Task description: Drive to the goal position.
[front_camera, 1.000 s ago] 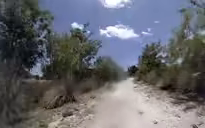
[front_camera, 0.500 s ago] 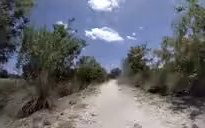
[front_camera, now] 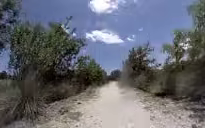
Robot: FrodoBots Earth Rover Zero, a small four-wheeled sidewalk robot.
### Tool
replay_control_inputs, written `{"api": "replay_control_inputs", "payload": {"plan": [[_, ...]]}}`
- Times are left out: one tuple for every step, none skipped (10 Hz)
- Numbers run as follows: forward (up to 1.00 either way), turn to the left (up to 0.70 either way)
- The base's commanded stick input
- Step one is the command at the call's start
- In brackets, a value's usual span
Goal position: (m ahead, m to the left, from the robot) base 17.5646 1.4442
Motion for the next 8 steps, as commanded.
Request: {"api": "replay_control_inputs", "payload": {"plan": [[0.85, 0.0], [0.85, 0.0], [0.85, 0.0], [0.85, 0.0], [0.85, 0.0], [0.85, 0.0], [0.85, 0.0], [0.85, 0.0]]}}
